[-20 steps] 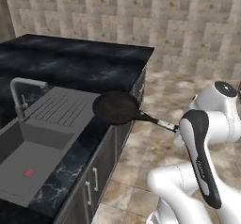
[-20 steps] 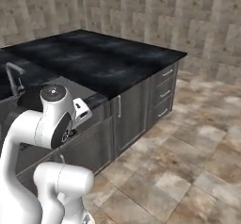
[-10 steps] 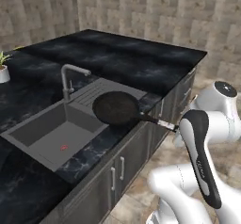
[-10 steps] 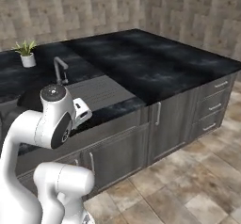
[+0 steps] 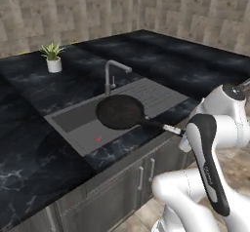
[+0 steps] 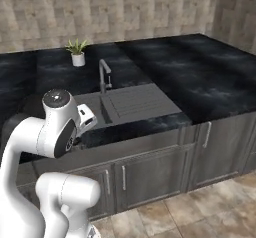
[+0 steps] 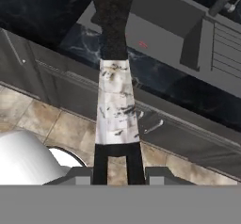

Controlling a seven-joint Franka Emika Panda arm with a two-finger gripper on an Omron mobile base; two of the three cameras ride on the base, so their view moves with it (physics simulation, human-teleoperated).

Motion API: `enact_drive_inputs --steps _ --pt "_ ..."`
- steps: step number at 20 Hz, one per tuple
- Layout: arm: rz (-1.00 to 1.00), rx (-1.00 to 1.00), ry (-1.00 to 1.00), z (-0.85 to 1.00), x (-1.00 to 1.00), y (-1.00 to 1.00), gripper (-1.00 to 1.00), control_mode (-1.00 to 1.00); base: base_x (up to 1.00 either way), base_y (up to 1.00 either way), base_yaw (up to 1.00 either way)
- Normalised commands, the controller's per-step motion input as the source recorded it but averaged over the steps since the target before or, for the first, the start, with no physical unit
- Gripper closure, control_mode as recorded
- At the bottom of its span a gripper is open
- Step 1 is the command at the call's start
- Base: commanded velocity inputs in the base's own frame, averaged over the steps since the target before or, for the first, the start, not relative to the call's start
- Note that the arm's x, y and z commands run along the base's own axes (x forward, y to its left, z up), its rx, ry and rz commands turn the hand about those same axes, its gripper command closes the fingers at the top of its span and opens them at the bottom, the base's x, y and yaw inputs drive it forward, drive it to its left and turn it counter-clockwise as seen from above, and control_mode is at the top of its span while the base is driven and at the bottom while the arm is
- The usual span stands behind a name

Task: Move the pot and pan from the stove into the sink.

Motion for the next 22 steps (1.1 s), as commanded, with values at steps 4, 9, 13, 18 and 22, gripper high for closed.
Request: enact_drive_inputs --steps 4,9,13,18,22 --pt "0.00 0.00 0.00 0.00 0.00 0.00 1.00 1.00 -0.01 0.00 0.42" --pt "0.00 0.00 0.00 0.00 0.00 0.00 1.00 1.00 -0.01 0.01 0.40" --pt "0.00 0.00 0.00 0.00 0.00 0.00 1.00 1.00 0.00 0.05 0.34" --pt "0.00 0.00 0.00 0.00 0.00 0.00 1.00 1.00 0.00 0.05 0.20" --pt "0.00 0.00 0.00 0.00 0.00 0.00 1.00 1.00 0.04 -0.12 0.00"
